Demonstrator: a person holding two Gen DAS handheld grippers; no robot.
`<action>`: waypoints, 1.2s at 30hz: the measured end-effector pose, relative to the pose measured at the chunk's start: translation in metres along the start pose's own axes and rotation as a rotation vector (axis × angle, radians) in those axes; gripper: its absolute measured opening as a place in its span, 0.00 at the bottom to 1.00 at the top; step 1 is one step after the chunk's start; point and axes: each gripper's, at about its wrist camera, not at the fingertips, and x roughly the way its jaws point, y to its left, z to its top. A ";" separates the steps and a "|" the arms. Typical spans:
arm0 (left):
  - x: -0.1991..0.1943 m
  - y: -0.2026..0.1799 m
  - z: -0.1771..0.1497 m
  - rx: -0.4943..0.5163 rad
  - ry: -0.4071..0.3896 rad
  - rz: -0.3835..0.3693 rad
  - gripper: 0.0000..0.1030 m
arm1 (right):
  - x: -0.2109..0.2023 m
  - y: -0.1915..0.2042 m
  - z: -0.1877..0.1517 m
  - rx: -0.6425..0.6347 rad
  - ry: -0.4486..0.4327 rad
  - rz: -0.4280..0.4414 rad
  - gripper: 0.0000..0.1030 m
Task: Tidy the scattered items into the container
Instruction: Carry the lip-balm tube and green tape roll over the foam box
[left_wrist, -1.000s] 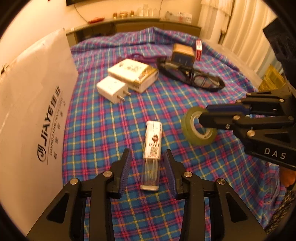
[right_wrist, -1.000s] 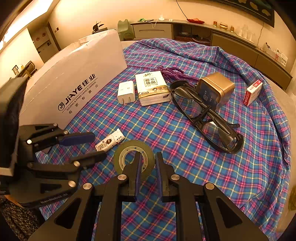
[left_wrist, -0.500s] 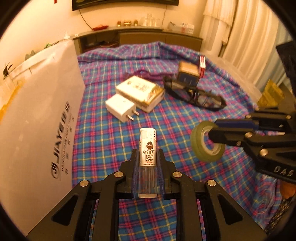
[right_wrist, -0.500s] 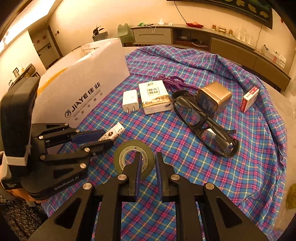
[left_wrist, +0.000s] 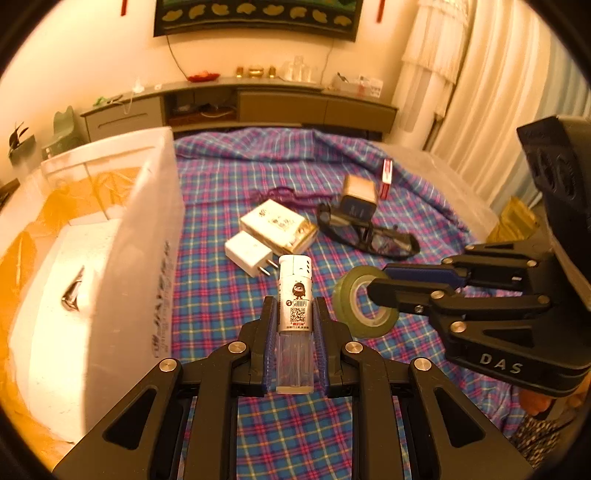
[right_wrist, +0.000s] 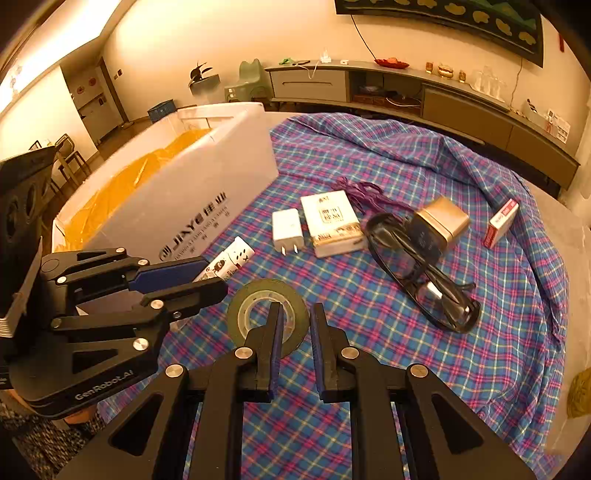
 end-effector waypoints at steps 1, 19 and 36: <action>-0.005 0.002 0.001 -0.006 -0.010 -0.001 0.19 | -0.002 0.002 0.001 -0.001 -0.005 0.003 0.15; -0.084 0.050 0.018 -0.119 -0.165 -0.027 0.19 | -0.040 0.064 0.044 -0.039 -0.122 0.022 0.15; -0.124 0.106 0.014 -0.184 -0.227 0.088 0.19 | -0.037 0.133 0.083 -0.078 -0.201 0.045 0.15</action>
